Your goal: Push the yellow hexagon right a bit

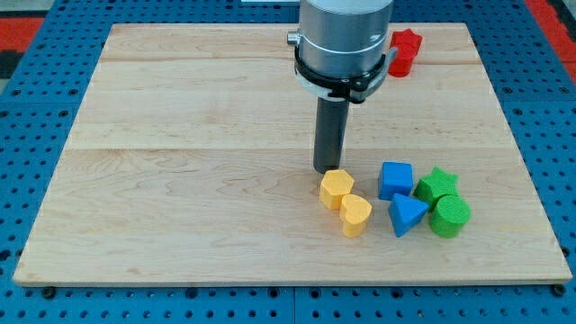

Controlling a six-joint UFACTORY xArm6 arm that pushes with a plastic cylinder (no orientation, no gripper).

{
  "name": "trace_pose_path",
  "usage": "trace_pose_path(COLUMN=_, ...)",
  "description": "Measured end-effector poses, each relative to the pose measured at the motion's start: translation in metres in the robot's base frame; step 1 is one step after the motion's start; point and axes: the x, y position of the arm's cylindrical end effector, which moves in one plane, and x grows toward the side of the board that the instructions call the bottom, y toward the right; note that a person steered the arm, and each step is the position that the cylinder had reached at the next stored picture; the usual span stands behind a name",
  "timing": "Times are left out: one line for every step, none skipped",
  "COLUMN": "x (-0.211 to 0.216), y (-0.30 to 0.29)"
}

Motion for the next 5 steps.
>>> trace_pose_path(x=0.005, y=-0.03)
trace_pose_path(x=0.033, y=-0.034)
trace_pose_path(x=0.045, y=-0.013)
trace_pose_path(x=0.044, y=0.007)
trace_pose_path(x=0.044, y=0.022)
